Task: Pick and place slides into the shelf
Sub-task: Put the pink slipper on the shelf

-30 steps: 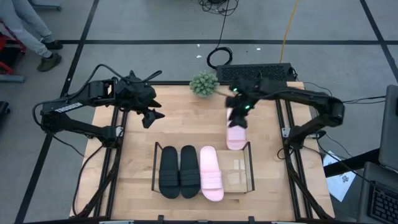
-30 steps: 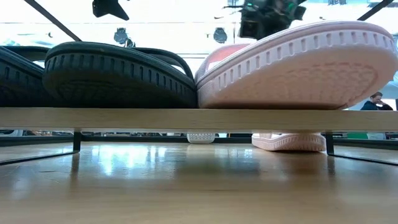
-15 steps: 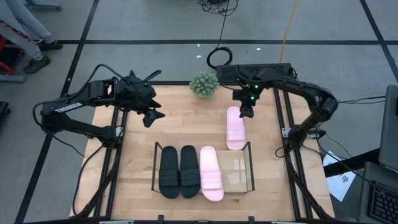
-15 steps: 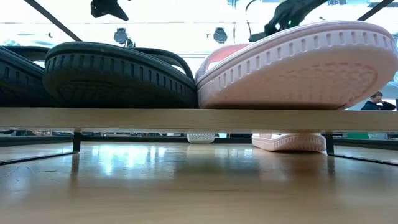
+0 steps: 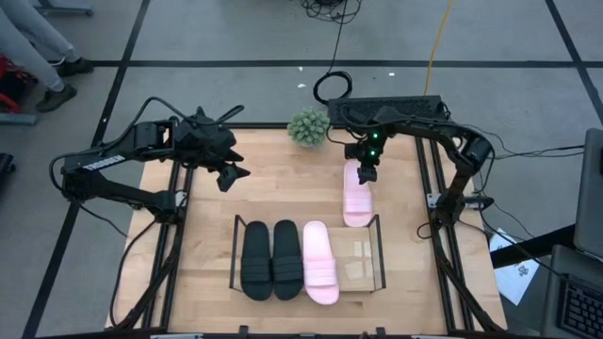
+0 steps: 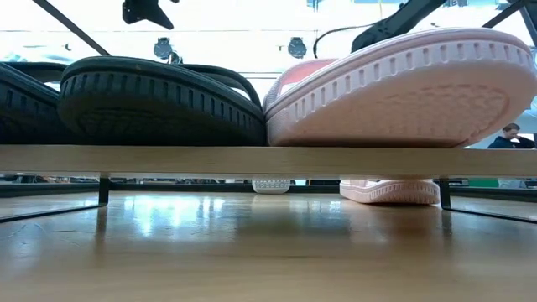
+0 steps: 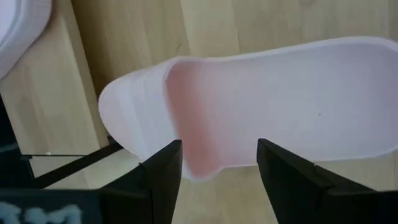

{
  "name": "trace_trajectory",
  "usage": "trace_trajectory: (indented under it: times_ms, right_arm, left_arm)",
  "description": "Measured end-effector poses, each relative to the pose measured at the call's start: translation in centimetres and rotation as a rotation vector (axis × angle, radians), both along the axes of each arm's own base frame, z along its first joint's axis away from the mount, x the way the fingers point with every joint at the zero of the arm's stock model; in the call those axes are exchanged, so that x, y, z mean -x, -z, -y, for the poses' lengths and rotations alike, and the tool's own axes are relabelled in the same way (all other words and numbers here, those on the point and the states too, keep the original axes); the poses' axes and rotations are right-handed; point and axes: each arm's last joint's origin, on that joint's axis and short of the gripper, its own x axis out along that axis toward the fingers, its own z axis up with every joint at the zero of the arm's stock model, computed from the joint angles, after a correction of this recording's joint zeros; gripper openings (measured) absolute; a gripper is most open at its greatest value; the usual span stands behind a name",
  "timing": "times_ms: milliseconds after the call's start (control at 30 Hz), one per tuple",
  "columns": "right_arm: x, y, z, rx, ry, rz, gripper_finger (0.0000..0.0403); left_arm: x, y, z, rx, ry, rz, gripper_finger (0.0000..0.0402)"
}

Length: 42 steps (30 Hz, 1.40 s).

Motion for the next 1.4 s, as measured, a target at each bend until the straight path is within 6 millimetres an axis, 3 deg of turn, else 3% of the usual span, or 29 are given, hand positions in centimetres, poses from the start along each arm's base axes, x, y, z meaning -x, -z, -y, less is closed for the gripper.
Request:
trace_trajectory:
  times_ms: [533, 967, 1267, 1400]
  right_arm:
    - [-1.6, 2.0, -1.2, -0.025, -0.076, -0.031, 0.0199]
    - [0.1, 4.4, -2.7, -0.157, -0.057, -0.085, 0.0199]
    - [-0.5, 4.7, -3.9, -0.213, -0.08, -0.04, 0.0198]
    - [-0.6, 4.7, -4.1, -0.212, -0.089, -0.039, 0.0174]
  left_arm:
    - [0.0, 0.0, 0.0, -0.02, 0.018, -0.003, 0.0267]
    - [0.0, 0.0, 0.0, -0.027, 0.025, -0.004, 0.0267]
    - [0.0, 0.0, 0.0, -0.027, 0.024, -0.004, 0.0267]
    - [0.0, 0.0, 0.0, -0.025, 0.022, -0.004, 0.0267]
